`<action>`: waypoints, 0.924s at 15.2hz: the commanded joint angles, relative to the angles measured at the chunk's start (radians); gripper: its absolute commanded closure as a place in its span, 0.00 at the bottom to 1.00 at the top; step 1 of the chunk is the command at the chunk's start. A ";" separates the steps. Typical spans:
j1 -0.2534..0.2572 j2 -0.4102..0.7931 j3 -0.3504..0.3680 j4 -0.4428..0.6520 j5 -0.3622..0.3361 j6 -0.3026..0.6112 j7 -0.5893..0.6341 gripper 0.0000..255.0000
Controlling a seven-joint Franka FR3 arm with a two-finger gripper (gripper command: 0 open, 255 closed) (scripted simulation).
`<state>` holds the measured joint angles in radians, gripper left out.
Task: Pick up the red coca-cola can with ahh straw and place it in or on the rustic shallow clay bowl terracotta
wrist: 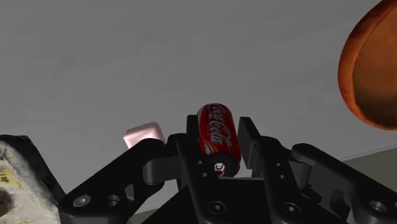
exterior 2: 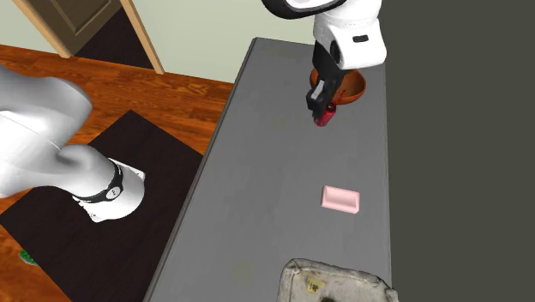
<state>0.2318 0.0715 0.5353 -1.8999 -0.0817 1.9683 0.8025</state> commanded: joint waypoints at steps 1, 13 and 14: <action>0.030 0.045 0.021 0.042 -0.027 -0.007 0.062 1.00; 0.309 0.418 0.056 0.498 -0.232 -0.165 0.356 1.00; 0.341 0.455 0.052 0.552 -0.247 -0.186 0.373 1.00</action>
<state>0.5389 0.4864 0.5902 -1.4040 -0.3104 1.8032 1.1535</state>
